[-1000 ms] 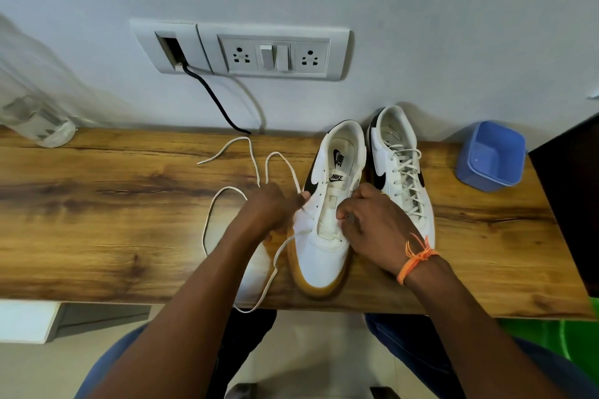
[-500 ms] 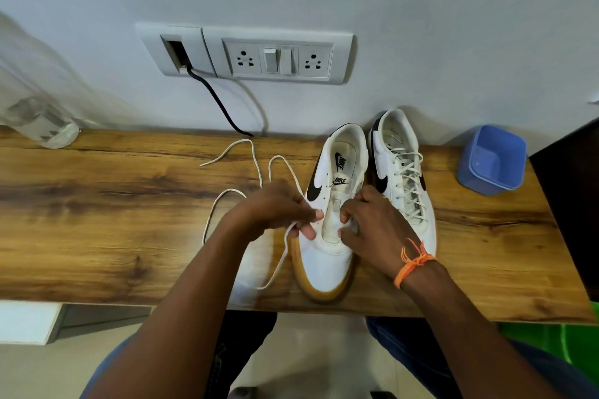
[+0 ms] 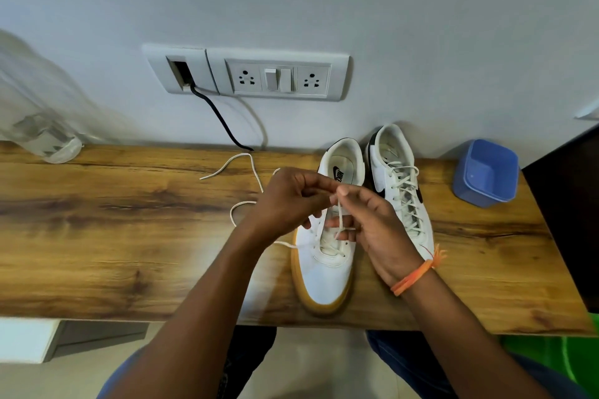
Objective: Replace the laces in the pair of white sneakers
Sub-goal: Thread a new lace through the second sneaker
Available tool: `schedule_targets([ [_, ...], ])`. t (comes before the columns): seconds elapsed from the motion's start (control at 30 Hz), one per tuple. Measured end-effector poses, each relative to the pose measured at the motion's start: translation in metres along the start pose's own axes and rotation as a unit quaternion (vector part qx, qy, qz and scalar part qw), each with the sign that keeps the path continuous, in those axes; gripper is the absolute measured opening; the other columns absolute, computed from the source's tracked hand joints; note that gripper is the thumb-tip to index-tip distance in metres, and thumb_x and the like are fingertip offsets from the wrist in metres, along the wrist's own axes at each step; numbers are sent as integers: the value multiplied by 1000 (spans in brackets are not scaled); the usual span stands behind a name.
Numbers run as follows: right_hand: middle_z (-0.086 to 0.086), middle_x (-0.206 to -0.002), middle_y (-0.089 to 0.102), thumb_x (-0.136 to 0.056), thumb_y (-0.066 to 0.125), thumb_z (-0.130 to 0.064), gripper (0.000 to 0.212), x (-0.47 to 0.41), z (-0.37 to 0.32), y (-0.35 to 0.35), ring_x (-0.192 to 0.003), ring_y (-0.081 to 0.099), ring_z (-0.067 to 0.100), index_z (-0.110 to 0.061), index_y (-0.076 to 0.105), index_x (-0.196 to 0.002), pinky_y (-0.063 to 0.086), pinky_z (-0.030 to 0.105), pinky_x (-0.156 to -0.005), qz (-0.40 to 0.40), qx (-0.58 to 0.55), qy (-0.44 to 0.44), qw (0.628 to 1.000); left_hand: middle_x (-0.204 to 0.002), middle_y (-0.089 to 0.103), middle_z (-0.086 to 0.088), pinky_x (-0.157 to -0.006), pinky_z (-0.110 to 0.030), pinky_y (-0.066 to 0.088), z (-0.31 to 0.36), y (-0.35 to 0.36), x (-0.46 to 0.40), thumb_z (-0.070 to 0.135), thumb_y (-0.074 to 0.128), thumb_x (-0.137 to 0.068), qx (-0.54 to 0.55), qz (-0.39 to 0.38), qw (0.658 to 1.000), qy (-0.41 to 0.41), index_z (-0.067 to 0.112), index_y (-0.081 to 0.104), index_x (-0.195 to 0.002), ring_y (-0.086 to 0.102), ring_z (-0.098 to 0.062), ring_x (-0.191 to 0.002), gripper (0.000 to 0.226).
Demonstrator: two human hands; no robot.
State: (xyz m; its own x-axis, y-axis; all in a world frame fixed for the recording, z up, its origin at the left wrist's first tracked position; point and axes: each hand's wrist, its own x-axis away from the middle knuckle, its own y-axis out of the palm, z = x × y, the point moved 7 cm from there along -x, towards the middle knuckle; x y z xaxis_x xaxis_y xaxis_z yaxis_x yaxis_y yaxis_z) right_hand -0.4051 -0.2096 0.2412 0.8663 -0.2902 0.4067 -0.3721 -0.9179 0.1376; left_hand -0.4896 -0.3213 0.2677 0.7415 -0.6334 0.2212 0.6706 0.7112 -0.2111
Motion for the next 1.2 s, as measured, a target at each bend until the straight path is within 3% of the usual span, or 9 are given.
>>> schedule_targets([
  [0.2, 10, -81, 73, -85, 70, -5, 28, -1, 3, -7, -55, 60, 19, -6, 62, -112, 50, 26, -50, 42, -27, 32, 998, -64, 64, 7, -48, -18, 48, -3, -4, -3, 9, 67, -91, -147, 21, 989, 6, 11, 74, -86, 59, -1, -50, 10],
  [0.33, 11, -71, 68, -86, 71, -13, 11, -4, -3, -27, -43, 43, 7, -5, 72, -94, 30, 20, -43, 50, 22, 32, 998, -83, 59, 9, -76, -28, 38, -11, -13, -2, 27, 58, -97, -251, -1, 968, -28, 19, 69, -80, 53, 0, -81, 22],
  [0.47, 5, -62, 55, -79, 75, -22, 18, -5, -7, -34, -42, 32, 8, -8, 74, -90, 23, 19, -43, 31, -15, 27, 999, -80, 65, 3, -78, -32, 35, -12, -17, 5, 20, 51, -102, 34, -81, 993, -78, 1, 62, -94, 53, -8, -77, 24],
  [0.6, 7, -67, 58, -65, 80, -30, 29, -3, -13, -29, -46, 33, 10, -11, 76, -87, 24, 21, -45, -6, -22, 2, 1000, -74, 60, -2, -73, -32, 39, -11, -28, 0, 17, 52, -100, 180, -38, 978, -97, 12, 60, -93, 55, -15, -72, 12],
  [0.83, 5, -71, 73, -86, 72, -15, 7, 1, -22, -19, -60, 63, 2, -8, 76, -84, 45, 11, -57, -40, 222, -76, 971, -54, 48, 1, -63, -29, 37, -27, -39, 2, 30, 61, -95, 207, 58, 958, -190, 12, 64, -94, 51, -15, -57, 19],
  [0.93, 5, -74, 72, -92, 65, -17, 15, 2, -9, -15, -62, 61, 1, -6, 74, -86, 46, 13, -60, -113, 307, -42, 944, -52, 48, 1, -59, -28, 37, -30, -43, 1, 36, 60, -96, 147, 102, 968, -178, 9, 67, -90, 48, -15, -54, 28],
  [1.03, 5, -77, 69, -98, 56, -17, 22, 1, -6, -14, -74, 64, 9, -3, 70, -88, 51, 17, -71, -116, 237, -13, 965, -61, 57, -6, -55, -27, 41, -34, -52, -1, 42, 59, -96, -51, 151, 976, -151, 3, 69, -83, 50, -16, -53, 42],
  [1.13, 7, -78, 68, -100, 51, -20, 27, -3, -12, -19, -80, 65, 16, -4, 67, -85, 50, 20, -77, -67, 115, -7, 991, -69, 69, -4, -71, -36, 53, -43, -58, -2, 43, 58, -95, -305, 157, 928, -147, 9, 68, -76, 64, -21, -70, 40],
  [1.2, 5, -71, 63, -99, 53, -23, 26, -4, -13, -21, -75, 64, 19, -7, 67, -84, 48, 31, -78, -58, 80, -1, 995, -74, 69, 0, -81, -39, 53, -41, -57, -2, 40, 59, -94, -339, 165, 917, -129, 14, 67, -76, 65, -22, -80, 32],
])
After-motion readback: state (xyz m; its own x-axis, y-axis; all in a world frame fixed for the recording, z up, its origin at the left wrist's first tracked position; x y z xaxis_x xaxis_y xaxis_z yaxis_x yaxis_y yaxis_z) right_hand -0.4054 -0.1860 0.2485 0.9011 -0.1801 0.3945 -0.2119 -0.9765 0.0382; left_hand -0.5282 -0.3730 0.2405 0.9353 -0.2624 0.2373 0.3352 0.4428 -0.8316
